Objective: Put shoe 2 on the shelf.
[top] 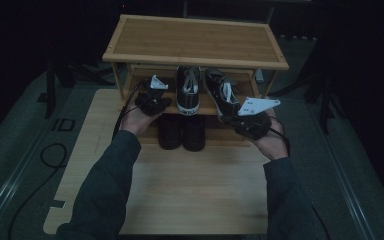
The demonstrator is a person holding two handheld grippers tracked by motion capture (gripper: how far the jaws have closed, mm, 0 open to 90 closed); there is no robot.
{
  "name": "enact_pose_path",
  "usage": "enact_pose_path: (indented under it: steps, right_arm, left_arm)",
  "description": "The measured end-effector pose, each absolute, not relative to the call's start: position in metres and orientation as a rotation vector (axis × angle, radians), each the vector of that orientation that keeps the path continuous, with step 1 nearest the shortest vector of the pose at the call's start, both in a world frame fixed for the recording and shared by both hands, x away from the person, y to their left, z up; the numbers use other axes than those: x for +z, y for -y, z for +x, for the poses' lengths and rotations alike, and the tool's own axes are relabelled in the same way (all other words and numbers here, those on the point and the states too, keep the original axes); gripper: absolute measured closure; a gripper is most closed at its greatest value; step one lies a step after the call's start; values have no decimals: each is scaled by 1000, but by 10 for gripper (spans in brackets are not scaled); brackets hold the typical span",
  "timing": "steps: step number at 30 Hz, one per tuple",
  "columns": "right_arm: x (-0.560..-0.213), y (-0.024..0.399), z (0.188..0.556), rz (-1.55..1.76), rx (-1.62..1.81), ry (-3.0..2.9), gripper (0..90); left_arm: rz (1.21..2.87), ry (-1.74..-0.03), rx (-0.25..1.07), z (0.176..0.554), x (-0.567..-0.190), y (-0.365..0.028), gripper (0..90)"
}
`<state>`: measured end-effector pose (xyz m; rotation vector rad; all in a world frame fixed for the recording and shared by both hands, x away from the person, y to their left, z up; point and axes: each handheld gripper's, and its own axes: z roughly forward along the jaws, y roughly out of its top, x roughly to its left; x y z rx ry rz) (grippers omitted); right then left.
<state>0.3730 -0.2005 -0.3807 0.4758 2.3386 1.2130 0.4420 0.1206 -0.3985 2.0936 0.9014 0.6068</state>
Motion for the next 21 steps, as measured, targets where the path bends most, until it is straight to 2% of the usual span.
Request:
enact_pose_path:
  steps: [10, 21]
  right_arm:
    - [-393, 229, 371, 533, 1190, -2352, 892]
    - [-393, 221, 372, 509, 1228, -2309, 900]
  left_arm:
    - [2086, -905, 581, 444, -398, -123, 900]
    - [2112, -904, 617, 442, -397, -118, 900]
